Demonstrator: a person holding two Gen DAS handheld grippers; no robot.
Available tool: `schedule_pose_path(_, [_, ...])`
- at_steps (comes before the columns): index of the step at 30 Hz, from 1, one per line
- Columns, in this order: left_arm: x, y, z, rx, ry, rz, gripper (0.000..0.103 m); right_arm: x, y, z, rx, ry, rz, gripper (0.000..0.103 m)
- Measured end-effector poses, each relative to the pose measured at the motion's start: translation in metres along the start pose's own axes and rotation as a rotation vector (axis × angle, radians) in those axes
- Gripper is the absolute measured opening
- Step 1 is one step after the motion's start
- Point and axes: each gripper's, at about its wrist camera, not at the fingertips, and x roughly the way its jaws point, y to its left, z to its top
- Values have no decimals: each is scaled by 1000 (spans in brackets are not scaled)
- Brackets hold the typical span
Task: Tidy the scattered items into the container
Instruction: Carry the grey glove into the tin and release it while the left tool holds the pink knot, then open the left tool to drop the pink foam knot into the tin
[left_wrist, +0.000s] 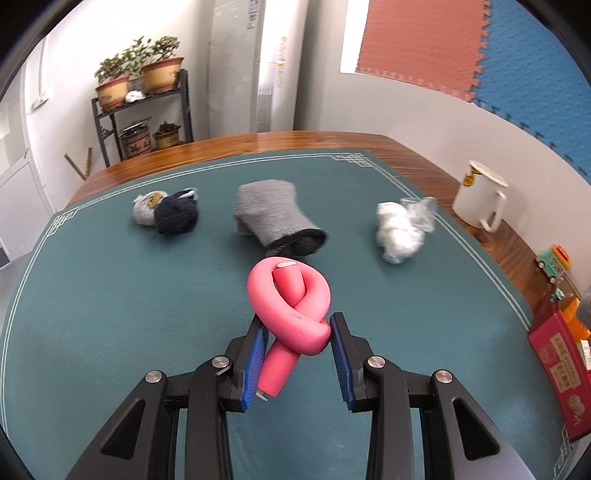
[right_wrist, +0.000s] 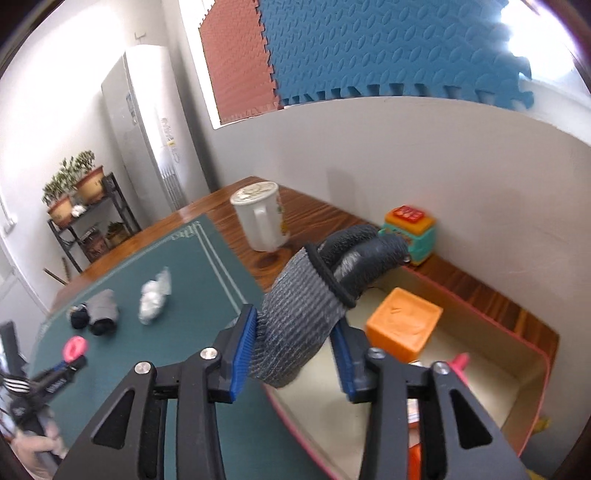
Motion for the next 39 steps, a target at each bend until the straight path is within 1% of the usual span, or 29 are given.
schedule_pose_path(2, [-4,-10,0,13,-1,-9,36,-1,-9,-3,-2,-1,2,58])
schedule_pose_path(5, [-9,-24,0,32,-2,-22,36,-4,-17,-5,10,-12,21,64])
schedule_pose_path(14, [-20,-81,-1,102,7,-89,36,-24,-63,-13,105,-50,30,66])
schedule_pose_path(17, [-23,-109,-1,135,17,-126,36,-31,-78,-17,132,-59,26,67])
schedule_pose_path(23, [-32,-177,-4,214,31,-231,36,-44,-101,-22,157,-78,36,67])
schedule_pose_path(28, [-39,-235,-10,281,45,-327,36,-52,-119,-23,177,-94,41,67])
schedule_pose_path(32, [-41,-276,-18,332,55,-385,36,-54,-130,-25,192,-99,35,68])
schedule_pose_path(36, [-41,-305,-26,371,68,-433,36,-54,-139,-26,208,-97,29,68])
schedule_pose_path(39, [-39,-315,-30,390,90,-465,38,-54,-143,-27,219,-97,29,68])
